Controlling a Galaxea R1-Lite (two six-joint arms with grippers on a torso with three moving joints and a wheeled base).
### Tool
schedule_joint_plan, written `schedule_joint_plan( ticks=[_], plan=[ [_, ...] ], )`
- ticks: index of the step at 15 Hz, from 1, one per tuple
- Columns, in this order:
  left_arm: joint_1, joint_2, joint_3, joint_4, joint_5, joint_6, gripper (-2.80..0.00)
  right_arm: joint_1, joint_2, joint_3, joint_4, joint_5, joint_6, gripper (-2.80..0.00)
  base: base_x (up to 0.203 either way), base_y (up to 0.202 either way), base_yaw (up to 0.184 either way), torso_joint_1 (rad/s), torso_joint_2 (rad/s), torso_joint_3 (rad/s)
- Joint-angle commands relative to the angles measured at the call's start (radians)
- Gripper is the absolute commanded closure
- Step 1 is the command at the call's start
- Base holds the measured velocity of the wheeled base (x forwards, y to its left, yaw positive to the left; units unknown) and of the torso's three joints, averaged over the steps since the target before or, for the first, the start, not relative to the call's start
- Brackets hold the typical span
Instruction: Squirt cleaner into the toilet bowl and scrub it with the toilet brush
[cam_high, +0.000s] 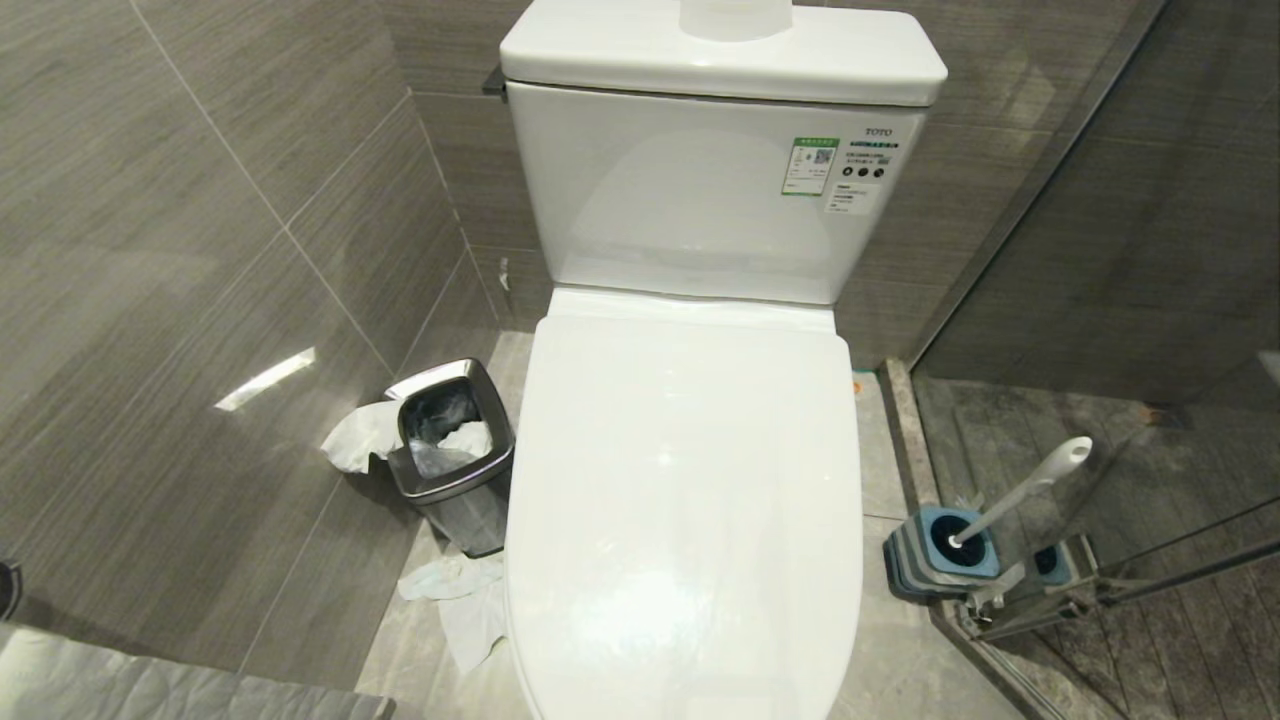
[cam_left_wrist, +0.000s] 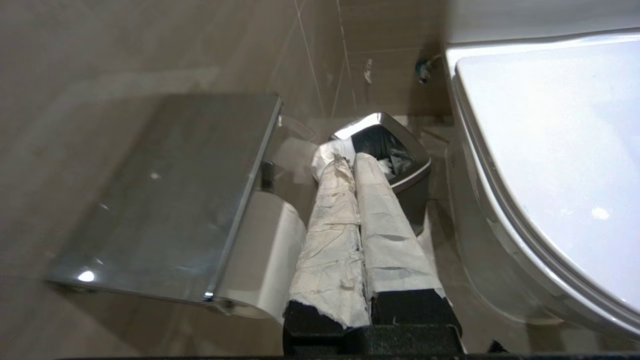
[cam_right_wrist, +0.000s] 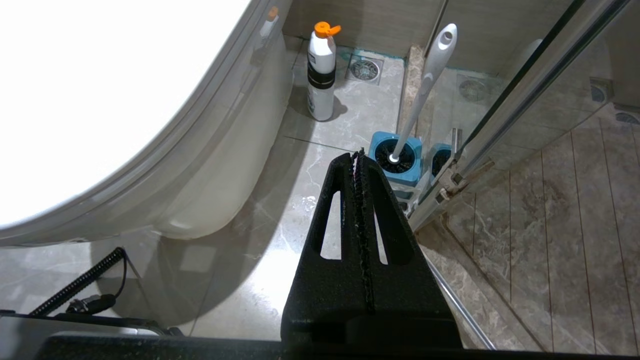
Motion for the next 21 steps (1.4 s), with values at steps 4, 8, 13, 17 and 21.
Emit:
schedule_joint_plan(
  ticks=[4,8,13,17,21],
  plan=[
    [0.001,0.0,0.256,-0.085,0.0,-0.113,0.0,0.0,0.0,0.0,0.0,0.001,0.0,0.0,0.0,0.0,0.0,0.0,0.0,0.0],
    [0.001,0.0,0.429,-0.212,-0.011,-0.097,0.0,0.0,0.0,0.0,0.0,0.001,0.0,0.0,0.0,0.0,0.0,0.0,0.0,0.0],
    [0.001,0.0,0.503,-0.271,-0.122,-0.032,0.0,0.0,0.0,0.0,0.0,0.001,0.0,0.0,0.0,0.0,0.0,0.0,0.0,0.0],
    [0.001,0.0,0.504,-0.275,-0.123,-0.041,0.0,0.0,0.0,0.0,0.0,0.001,0.0,0.0,0.0,0.0,0.0,0.0,0.0,0.0],
    [0.0,0.0,0.504,-0.275,-0.11,-0.056,0.0,0.0,0.0,0.0,0.0,0.001,0.0,0.0,0.0,0.0,0.0,0.0,0.0,0.0]
  ],
)
